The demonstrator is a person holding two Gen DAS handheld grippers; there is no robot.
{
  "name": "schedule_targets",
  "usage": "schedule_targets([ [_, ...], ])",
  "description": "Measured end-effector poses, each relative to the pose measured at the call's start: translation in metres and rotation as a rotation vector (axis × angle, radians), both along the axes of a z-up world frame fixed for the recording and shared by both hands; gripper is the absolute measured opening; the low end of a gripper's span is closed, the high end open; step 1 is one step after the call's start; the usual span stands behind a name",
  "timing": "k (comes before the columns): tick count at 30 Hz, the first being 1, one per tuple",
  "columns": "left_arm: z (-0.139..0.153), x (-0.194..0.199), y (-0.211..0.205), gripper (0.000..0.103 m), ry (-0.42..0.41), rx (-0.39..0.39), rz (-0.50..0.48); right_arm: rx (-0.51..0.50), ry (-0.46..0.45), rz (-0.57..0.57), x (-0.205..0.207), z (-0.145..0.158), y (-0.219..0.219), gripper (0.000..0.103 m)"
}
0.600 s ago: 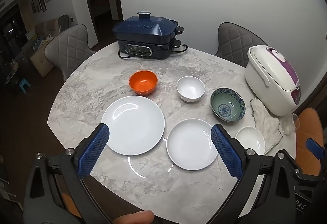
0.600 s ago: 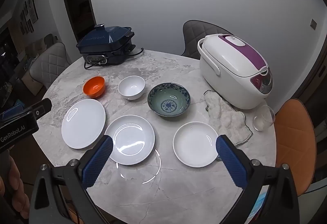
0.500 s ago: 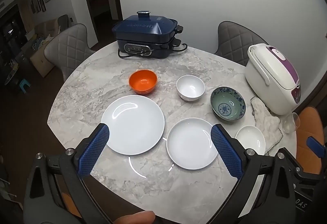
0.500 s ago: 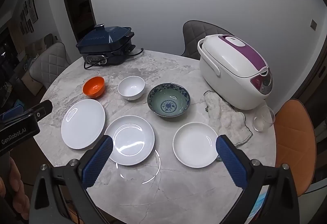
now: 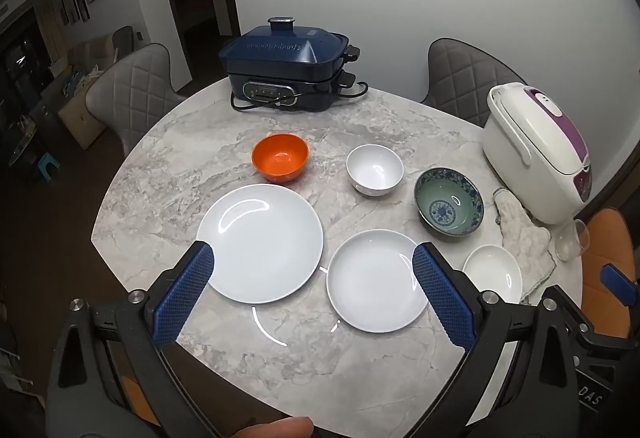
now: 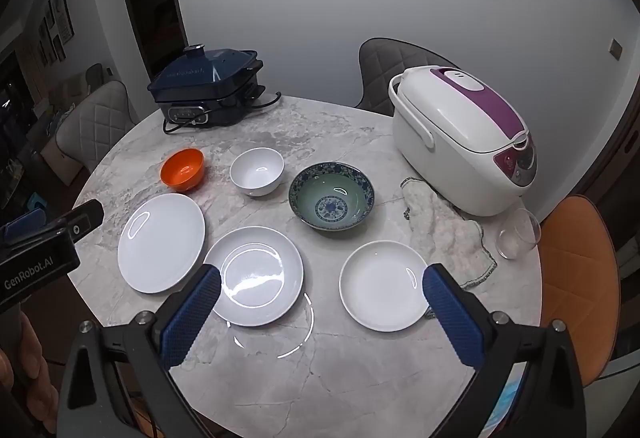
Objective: Organize plates and bowls
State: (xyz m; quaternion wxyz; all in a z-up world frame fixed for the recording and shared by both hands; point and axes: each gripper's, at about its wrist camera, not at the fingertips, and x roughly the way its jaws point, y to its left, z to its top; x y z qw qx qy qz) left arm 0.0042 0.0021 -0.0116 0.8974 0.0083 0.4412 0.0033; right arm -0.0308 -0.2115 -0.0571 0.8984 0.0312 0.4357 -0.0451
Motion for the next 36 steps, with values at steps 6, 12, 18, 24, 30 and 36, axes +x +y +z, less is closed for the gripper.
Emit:
schedule_targets([
  [6,-0.008,0.006,0.006,0.101,0.014,-0.007,0.003,0.001,0.003,-0.001,0.005,-0.003,-0.001,0.103],
  [12,-0.012,0.008,0.005,0.101,0.016,-0.006,0.004,0.0,0.007,0.0,0.007,-0.004,0.0,0.103],
  [18,-0.022,0.012,0.005,0.101,0.024,-0.004,0.0,0.001,0.019,-0.004,0.013,-0.017,0.001,0.103],
  [24,-0.025,0.014,0.005,0.101,0.028,-0.003,-0.001,0.0,0.023,-0.004,0.013,-0.015,0.001,0.103],
  [30,-0.024,0.015,0.004,0.101,0.03,-0.004,0.0,-0.001,0.026,-0.003,0.013,-0.015,0.003,0.103],
  [36,-0.026,0.015,0.003,0.101,0.031,-0.003,0.001,-0.002,0.029,-0.002,0.015,-0.015,0.005,0.103],
])
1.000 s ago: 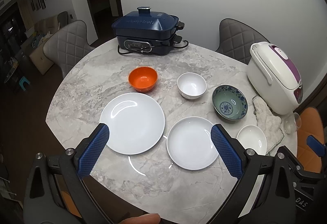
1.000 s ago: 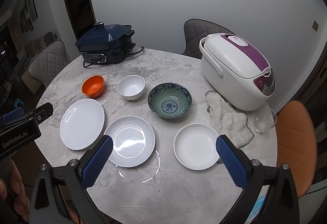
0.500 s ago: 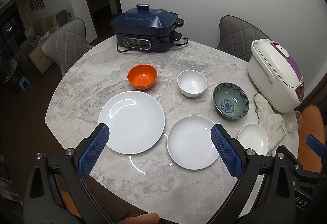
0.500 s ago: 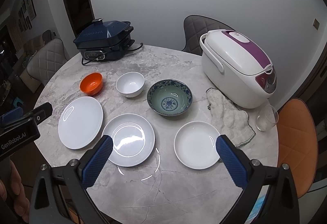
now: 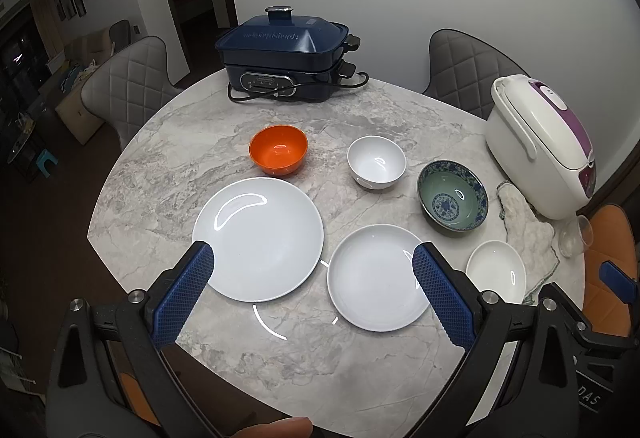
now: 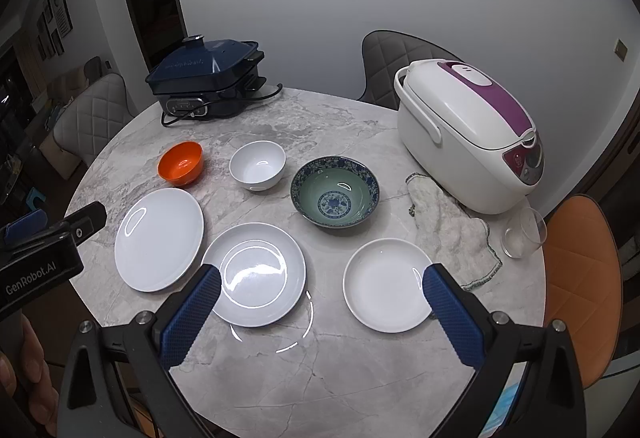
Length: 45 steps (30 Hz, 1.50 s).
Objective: Organize plates and bowls
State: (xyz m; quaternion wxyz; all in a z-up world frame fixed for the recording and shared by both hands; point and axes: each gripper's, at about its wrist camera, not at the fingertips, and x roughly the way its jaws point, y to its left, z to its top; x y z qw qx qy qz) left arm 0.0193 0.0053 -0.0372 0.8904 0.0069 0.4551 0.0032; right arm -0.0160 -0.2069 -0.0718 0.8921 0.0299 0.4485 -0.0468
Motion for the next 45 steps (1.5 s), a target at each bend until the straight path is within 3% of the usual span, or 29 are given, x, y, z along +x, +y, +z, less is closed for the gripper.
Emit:
schedule_targets([
  [45,-0.013,0.002,0.0,0.101,0.017,-0.004,-0.002,0.003,0.011,0.002,0.001,-0.004,-0.001,0.103],
])
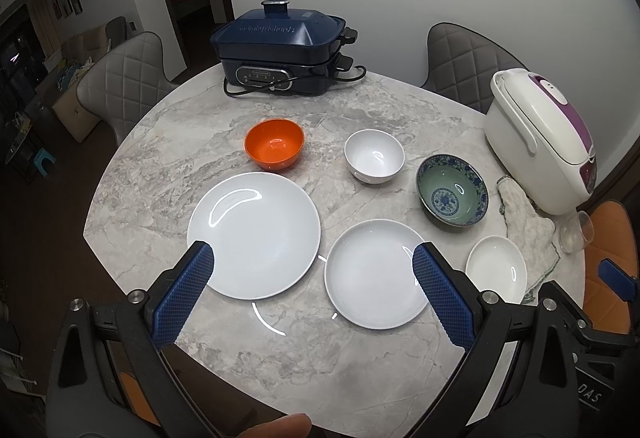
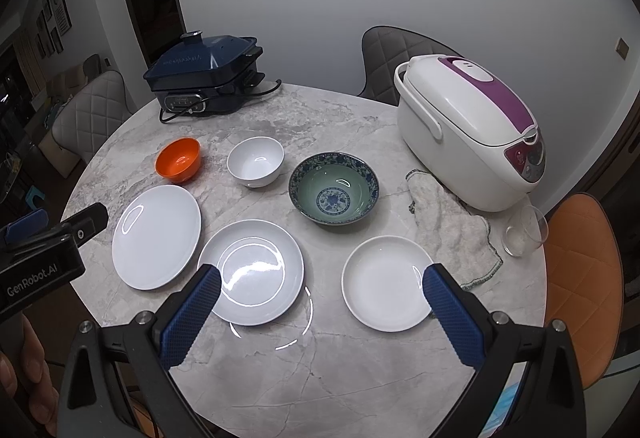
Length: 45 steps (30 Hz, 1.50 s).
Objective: Organize plates and bowls
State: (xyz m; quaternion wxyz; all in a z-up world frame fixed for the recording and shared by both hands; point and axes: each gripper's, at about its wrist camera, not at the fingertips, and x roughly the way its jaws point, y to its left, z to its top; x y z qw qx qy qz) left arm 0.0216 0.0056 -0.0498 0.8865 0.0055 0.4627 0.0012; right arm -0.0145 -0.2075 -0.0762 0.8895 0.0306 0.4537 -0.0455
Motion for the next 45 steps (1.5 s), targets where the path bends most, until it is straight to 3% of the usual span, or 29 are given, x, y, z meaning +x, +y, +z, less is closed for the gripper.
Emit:
schedule_targets([
  [7,-0.04,-0.007,0.034,0.1,0.055,-0.006,0.012,0.078,0.024,0.054,0.004,-0.024,-0.003,0.103],
  [9,-0.059,-0.011,0.062,0.1,0.088,-0.086,0.03,0.159,0.037,0.091,0.008,-0.035,-0.002,0.103],
  [12,-0.091,-0.013,0.122,0.1,0.136,-0.28,0.101,0.297,0.049,0.145,0.013,-0.053,0.004,0.102],
  [14,-0.108,-0.01,0.155,0.101,0.146,-0.28,0.133,0.41,0.031,0.185,0.018,-0.06,0.012,0.099],
  [18,-0.131,0.021,0.201,0.101,0.139,-0.229,-0.019,0.564,-0.023,0.238,0.029,-0.074,0.041,0.099],
  [21,-0.152,0.069,0.238,0.101,0.257,-0.247,-0.077,0.566,0.004,0.219,0.046,-0.091,0.071,0.093],
  [23,-0.167,0.109,0.269,0.101,0.27,-0.272,-0.083,0.554,0.067,0.189,0.061,-0.108,0.092,0.082],
  [25,-0.185,0.151,0.294,0.1,0.335,-0.315,-0.116,0.598,0.103,0.115,0.072,-0.124,0.105,0.051],
  [27,-0.2,0.188,0.309,0.1,0.372,-0.306,-0.178,0.682,0.11,0.044,0.076,-0.141,0.114,0.051],
  [30,-0.214,0.222,0.309,0.1,0.404,-0.292,-0.337,0.679,0.135,-0.058,0.076,-0.16,0.127,0.057],
  [33,-0.232,0.244,0.295,0.1,0.434,-0.181,-0.493,0.76,0.119,-0.16,0.069,-0.176,0.131,0.061],
  [38,-0.256,0.282,0.294,0.099,0.474,-0.267,-0.641,0.773,0.127,-0.254,0.06,-0.202,0.141,0.061],
  [39,-0.26,0.287,0.291,0.099,0.477,-0.254,-0.664,0.786,0.122,-0.264,0.059,-0.206,0.142,0.061],
  [45,-0.282,0.302,0.266,0.073,0.552,-0.222,-0.753,0.835,0.102,-0.354,0.057,-0.23,0.141,0.06],
])
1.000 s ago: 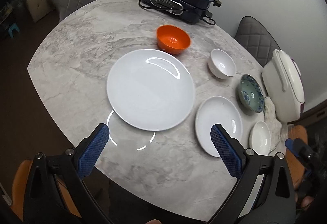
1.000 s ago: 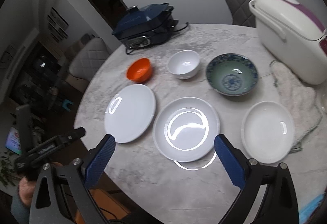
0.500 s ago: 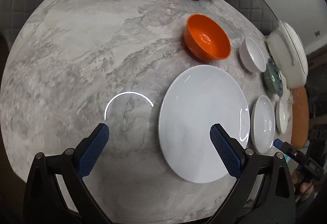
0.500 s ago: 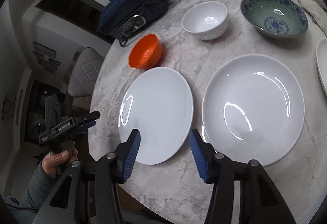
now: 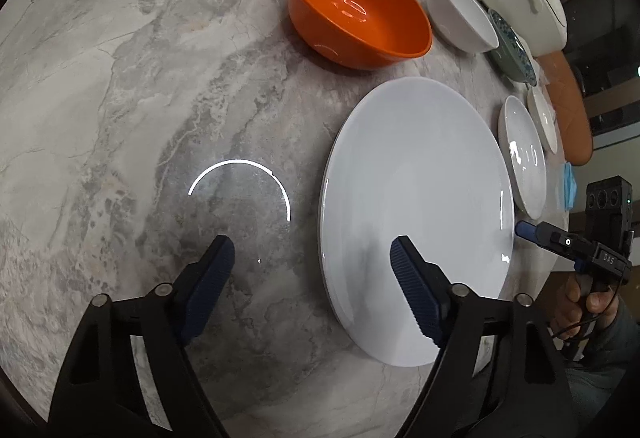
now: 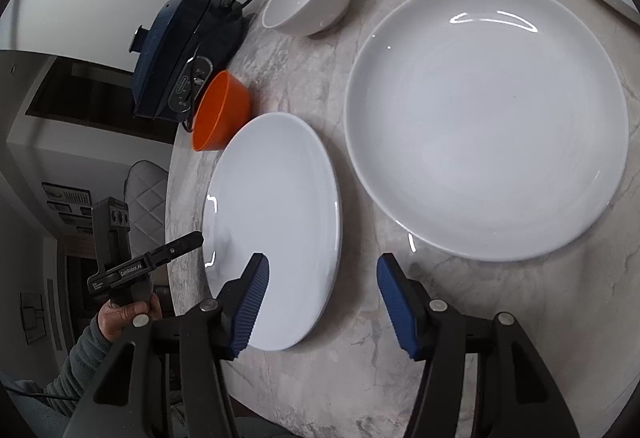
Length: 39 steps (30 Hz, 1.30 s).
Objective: Organize plates and bowls
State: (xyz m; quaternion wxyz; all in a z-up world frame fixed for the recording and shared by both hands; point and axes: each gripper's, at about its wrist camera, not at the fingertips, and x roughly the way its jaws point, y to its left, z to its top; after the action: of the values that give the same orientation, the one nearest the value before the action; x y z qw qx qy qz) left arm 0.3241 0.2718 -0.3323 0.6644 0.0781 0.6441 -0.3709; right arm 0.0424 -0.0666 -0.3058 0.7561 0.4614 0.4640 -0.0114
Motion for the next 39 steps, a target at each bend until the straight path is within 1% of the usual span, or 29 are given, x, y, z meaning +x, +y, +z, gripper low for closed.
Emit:
schedule_targets([
  [2,-0.003,0.004,-0.007,0.07,-0.01,-0.011,-0.017,0.002,-0.015,0.004,0.003,-0.003,0.002,0.056],
  [3,-0.004,0.007,-0.01,0.07,-0.01,-0.016,-0.024,-0.003,-0.019,0.006,0.005,-0.004,0.004,0.054],
  [9,-0.004,0.016,-0.022,0.069,0.018,-0.02,-0.07,0.011,-0.027,-0.008,0.014,-0.015,0.006,0.05],
  [10,-0.002,0.018,-0.022,0.067,0.025,-0.02,-0.081,0.013,-0.023,-0.012,0.016,-0.017,0.006,0.049],
  [11,-0.002,0.018,-0.028,0.057,0.037,-0.026,-0.092,0.013,-0.023,-0.015,0.018,-0.018,0.006,0.047],
  [12,-0.003,0.018,-0.033,0.052,0.047,-0.028,-0.1,0.009,-0.026,-0.017,0.019,-0.019,0.006,0.045],
  [13,-0.003,0.016,-0.035,0.036,0.056,-0.026,-0.107,0.008,-0.029,-0.019,0.02,-0.019,0.005,0.042],
  [14,-0.004,0.015,-0.039,0.023,0.061,-0.021,-0.117,0.01,-0.031,-0.021,0.02,-0.02,0.004,0.041],
  [16,-0.005,0.011,-0.048,0.022,0.046,-0.004,-0.128,0.004,-0.025,-0.021,0.023,-0.021,0.004,0.034],
  [17,-0.005,0.01,-0.052,0.022,0.05,-0.005,-0.127,0.0,-0.022,-0.02,0.024,-0.022,0.004,0.033],
  [20,-0.006,0.008,-0.061,0.022,0.054,0.001,-0.123,0.027,-0.01,-0.025,0.024,-0.025,0.002,0.025],
  [21,-0.006,0.007,-0.061,0.022,0.054,0.003,-0.12,0.038,-0.004,-0.023,0.024,-0.027,0.001,0.021],
  [24,-0.006,0.008,-0.06,0.022,0.067,0.006,-0.101,0.056,0.003,-0.027,0.024,-0.03,-0.001,0.017],
  [25,-0.006,0.008,-0.059,0.022,0.068,0.006,-0.098,0.063,0.007,-0.029,0.024,-0.031,-0.001,0.013],
  [28,-0.005,0.004,-0.061,0.022,0.052,0.015,-0.099,0.087,0.008,-0.032,0.024,-0.035,-0.004,0.012],
  [30,-0.003,0.001,-0.055,0.021,0.026,0.033,-0.107,0.079,0.012,-0.021,0.026,-0.034,-0.003,0.012],
  [34,-0.002,-0.007,-0.05,0.02,0.02,0.036,-0.094,0.051,0.027,0.003,0.029,-0.031,-0.001,0.013],
  [36,0.004,-0.015,-0.046,0.02,0.014,0.027,-0.086,0.025,0.034,0.018,0.03,-0.025,0.001,0.013],
  [39,0.02,-0.031,-0.04,0.02,0.013,0.011,-0.072,0.002,0.021,0.039,0.026,-0.009,0.002,0.013],
])
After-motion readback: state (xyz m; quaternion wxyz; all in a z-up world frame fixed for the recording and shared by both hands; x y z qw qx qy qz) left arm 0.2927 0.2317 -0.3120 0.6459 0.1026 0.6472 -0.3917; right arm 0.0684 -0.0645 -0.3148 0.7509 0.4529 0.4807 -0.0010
